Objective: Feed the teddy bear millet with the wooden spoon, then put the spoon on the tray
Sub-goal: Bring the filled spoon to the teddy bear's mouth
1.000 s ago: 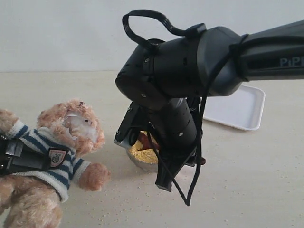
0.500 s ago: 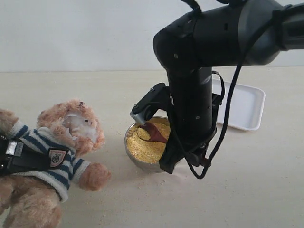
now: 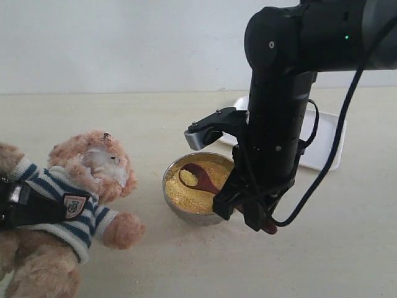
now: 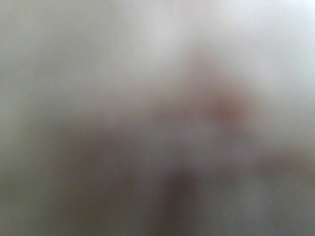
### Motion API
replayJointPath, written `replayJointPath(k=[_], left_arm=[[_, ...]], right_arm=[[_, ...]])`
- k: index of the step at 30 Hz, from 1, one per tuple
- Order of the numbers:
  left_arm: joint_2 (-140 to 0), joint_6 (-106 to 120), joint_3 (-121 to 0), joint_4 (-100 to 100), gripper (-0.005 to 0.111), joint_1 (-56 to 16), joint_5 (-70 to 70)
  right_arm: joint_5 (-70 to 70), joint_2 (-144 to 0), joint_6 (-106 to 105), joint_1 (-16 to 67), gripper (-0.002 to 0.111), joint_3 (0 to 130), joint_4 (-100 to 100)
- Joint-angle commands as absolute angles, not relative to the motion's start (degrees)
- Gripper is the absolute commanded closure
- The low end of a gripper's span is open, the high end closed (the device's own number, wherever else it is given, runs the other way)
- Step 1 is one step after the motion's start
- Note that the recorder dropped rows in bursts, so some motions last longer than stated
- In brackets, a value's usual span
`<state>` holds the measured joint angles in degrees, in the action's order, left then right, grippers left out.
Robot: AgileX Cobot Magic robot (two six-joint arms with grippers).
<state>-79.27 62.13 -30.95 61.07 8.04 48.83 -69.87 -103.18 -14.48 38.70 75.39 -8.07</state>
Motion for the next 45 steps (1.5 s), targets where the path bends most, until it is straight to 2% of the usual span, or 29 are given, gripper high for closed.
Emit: replayJointPath(k=[1,14,34,45], left_arm=[[-79.40,62.63,-30.96,61.87,0.101,8.11,49.06],[-79.40,62.63,-30.96,61.87,0.101,8.11,49.06],[-79.40,62.63,-30.96,61.87,0.101,8.11,49.06],[-79.40,62.63,-30.96,61.87,0.101,8.11,49.06]], right_arm=[[-69.96,-101.20,-15.10,37.47,0.099,73.70,-10.26],[-69.96,-98.92,-15.77,37.89,0.099,73.93,-10.17],[-69.96,-99.08,-13.08,51.19,0.099,85.36,-7.38],[-69.96,-107.34,-10.48,56.17,0.099,94.43,-0.85]])
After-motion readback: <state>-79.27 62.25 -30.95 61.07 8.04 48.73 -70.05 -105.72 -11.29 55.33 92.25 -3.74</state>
